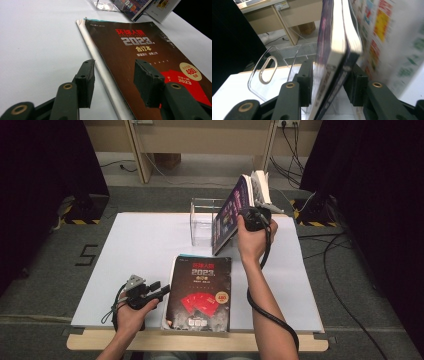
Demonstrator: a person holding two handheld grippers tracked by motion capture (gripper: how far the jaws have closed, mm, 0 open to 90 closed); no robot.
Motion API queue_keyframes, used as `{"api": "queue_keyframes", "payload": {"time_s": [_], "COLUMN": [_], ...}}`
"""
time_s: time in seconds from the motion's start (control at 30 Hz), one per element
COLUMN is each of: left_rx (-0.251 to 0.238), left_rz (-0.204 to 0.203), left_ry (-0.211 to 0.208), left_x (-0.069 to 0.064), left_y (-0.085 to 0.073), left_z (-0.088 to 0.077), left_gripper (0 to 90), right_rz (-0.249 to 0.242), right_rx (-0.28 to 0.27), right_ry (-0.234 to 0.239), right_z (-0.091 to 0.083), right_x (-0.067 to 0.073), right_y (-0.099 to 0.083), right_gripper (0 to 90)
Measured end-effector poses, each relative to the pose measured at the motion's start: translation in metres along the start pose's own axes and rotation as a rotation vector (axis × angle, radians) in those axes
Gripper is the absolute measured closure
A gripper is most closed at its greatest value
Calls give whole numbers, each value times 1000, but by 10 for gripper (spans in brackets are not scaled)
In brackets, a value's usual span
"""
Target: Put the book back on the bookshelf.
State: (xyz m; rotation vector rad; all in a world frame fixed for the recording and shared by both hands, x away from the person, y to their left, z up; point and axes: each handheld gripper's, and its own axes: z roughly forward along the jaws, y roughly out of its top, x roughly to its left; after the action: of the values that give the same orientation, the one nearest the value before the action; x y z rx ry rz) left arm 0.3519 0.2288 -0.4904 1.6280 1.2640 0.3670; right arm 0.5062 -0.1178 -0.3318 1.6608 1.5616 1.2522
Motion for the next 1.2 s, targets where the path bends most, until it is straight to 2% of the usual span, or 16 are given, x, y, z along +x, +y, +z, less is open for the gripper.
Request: {"api": "queue_keyframes", "payload": {"time_s": [0.2,0.27,0.4,0.43,0.47,0.5,0.53,0.6,0.63,0.77,0.8,0.83,0.87,0.9,1.03,1.2], "left_rx": [3,4,3,5,4,4,4,5,5,3,3,3,3,4,3,8], "left_rz": [-4,-3,-6,-5,-3,-3,-3,-3,-2,0,2,2,3,4,5,8], "left_ry": [3,3,2,2,2,2,2,3,3,2,-1,-1,-2,-2,-3,-2], "left_x": [2,2,3,3,3,3,3,4,4,4,3,3,3,3,3,2], "left_y": [0,0,-1,-1,-1,-1,-1,-1,-1,-1,-1,-1,-2,-2,-1,-2], "left_z": [0,0,1,1,0,0,0,0,0,0,0,0,0,-1,0,0], "left_gripper": [509,509,511,511,511,512,512,513,513,514,514,514,514,515,515,514], "right_rz": [-9,-43,-83,-130,-130,-187,-187,-276,-291,-253,-209,-209,-183,-174,-163,-185], "right_rx": [8,25,42,45,45,41,41,34,31,-1,-24,-24,-38,-71,-91,-72], "right_ry": [-26,-50,-61,-66,-66,-73,-73,-109,-106,-118,-127,-127,-131,-148,-158,-160], "right_z": [16,24,26,28,28,28,28,28,29,27,25,25,23,20,17,19], "right_x": [7,12,20,26,26,33,33,41,44,40,35,35,33,32,34,37], "right_y": [2,4,10,15,15,18,18,20,19,15,12,12,9,2,-3,0], "right_gripper": [657,703,733,746,746,763,763,766,766,767,766,766,766,763,762,738]}}
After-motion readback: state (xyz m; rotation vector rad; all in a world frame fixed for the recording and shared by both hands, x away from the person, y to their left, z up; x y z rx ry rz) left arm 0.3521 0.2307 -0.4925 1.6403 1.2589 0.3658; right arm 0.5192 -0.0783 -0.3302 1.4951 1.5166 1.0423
